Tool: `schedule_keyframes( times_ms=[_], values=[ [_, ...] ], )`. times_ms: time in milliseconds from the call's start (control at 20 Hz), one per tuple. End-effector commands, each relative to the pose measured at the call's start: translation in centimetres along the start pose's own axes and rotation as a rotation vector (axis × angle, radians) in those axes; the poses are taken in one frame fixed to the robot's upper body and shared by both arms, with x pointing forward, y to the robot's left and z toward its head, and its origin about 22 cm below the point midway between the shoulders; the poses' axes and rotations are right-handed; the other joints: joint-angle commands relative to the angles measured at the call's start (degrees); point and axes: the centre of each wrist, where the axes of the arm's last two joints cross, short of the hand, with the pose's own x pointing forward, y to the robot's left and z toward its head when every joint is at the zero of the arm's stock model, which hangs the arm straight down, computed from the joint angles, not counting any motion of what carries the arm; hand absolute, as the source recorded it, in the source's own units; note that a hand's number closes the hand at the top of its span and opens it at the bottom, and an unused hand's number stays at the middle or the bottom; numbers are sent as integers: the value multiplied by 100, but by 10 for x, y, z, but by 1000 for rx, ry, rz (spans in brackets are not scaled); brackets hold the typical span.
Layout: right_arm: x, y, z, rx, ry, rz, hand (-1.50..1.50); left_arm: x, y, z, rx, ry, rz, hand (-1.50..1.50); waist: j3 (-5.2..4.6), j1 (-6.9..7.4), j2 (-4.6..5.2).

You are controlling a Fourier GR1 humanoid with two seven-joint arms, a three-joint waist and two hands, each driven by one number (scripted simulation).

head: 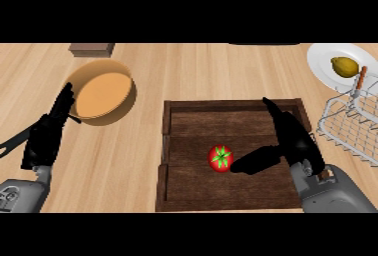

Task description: Pick the tomato from the tray and place it in the tiered basket

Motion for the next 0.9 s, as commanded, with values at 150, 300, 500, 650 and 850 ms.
schedule_keyframes(
  times_ms=[150, 300, 500, 650, 850],
  values=[
    [10, 42, 6, 29, 206, 69, -150, -8, -3, 7, 6, 9, -20, 0, 2, -67, -19],
    [7, 36, 10, 26, 196, 125, -150, 3, 0, 2, 14, 10, 5, 0, 8, -97, -28],
    [7, 45, 6, -22, 209, 180, -150, 0, 2, 6, 13, 19, -14, 0, 2, -115, -44],
    [20, 44, 8, -47, 182, 180, -150, -13, 1, 7, 26, 12, 2, 0, -3, -127, -31],
    [15, 45, -1, -61, 233, 191, -150, -7, 1, 6, 11, -1, -7, 0, 12, -81, -6]
  ],
)
